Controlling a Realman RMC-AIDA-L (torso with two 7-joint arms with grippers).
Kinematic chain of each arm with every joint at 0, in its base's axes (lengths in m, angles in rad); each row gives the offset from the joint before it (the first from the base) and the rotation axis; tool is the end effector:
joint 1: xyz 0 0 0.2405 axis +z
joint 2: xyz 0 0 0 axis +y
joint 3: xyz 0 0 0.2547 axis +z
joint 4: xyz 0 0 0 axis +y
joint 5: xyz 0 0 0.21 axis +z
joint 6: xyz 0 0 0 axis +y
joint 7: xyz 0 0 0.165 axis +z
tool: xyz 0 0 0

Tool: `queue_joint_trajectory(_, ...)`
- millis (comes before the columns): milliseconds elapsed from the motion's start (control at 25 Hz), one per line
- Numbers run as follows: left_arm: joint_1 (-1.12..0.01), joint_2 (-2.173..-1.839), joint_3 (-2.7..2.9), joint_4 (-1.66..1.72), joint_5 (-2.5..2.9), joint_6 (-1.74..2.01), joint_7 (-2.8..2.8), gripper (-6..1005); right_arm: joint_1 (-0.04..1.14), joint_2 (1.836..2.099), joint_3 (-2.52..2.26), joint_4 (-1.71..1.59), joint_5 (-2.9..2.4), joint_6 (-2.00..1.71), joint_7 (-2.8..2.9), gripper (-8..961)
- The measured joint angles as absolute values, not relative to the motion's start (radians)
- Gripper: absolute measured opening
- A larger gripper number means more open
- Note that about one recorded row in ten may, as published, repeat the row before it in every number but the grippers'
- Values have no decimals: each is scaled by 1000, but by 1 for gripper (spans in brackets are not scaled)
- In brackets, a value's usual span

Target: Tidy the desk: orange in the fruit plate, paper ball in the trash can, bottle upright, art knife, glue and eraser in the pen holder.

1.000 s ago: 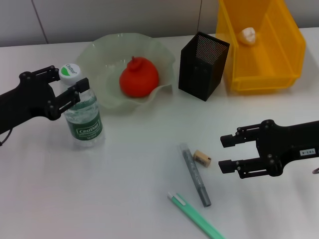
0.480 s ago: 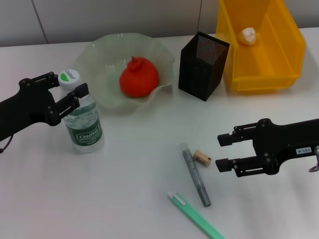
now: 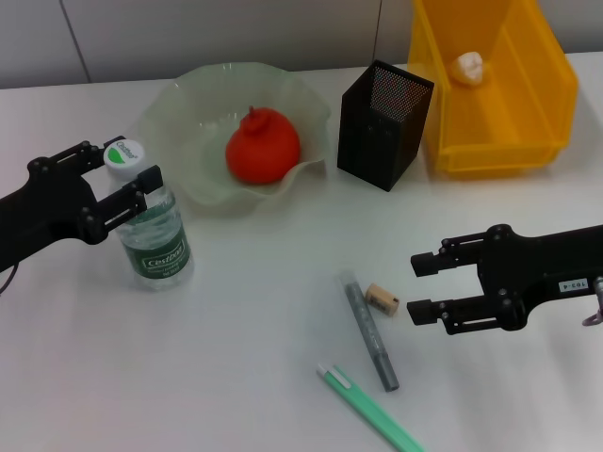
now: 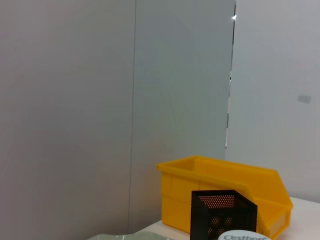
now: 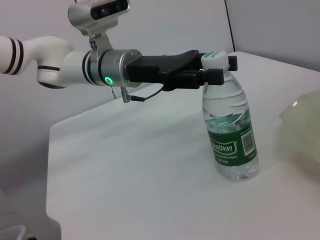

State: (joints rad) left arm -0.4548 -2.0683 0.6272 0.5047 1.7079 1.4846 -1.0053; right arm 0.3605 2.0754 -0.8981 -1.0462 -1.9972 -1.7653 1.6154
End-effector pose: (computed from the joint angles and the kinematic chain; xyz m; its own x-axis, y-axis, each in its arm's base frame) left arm -0.2736 0.3385 -0.0007 0.7418 0.0885 0.6648 0.4527 -0.7974 -0.3990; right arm 0.2453 0.2915 0.0111 0.8629 -0.3660 -0.3484 -0.4020 -0.9150 -0.0343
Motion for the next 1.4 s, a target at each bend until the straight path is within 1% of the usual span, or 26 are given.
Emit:
queue_joint_trajectory(160,-451,-2066,627,505,1704,1497,-1012,582,360,2075,-898,-1044,-1997,-1765,1615,637)
queue_joint_trajectory(240,-449,-2065,627,506,1704,1510,-1017,774,360,2075,-898,-1042,-1997,-1766,1615,637)
queue_joint_trajectory(480,-437,-2063,628,533,1699,1530,-1047,820,360,2075,-899,-1041,-1997,-1766,1615,637)
queue_joint_trajectory(680,-389,-2054,627,621,1665,1578,-1139,858,361,2075,-899,-1043,-1997,-1766,1615,637)
queue_joint_trajectory(800,-356,-2035,630,673,1666,1644,-1198,866,364,2075,-898,-1048,-1997,-1766,1620,636)
queue_joint_trajectory(960,-325,-1997,652,672,1687,1769,-1196,866,374,2074,-899,-1079,-1998,-1767,1658,636)
queue_joint_trajectory(1080,-311,-1984,673,671,1728,1863,-1187,866,393,2072,-907,-1129,-2022,-1773,1730,636)
queue_joint_trajectory(1200,-309,-1984,677,673,1760,1898,-1183,866,434,2073,-923,-1202,-2096,-1782,1855,636)
queue_joint_trajectory(1400,-308,-2000,678,670,1840,1923,-1145,866,555,2071,-1040,-1330,-2274,-1830,2143,636)
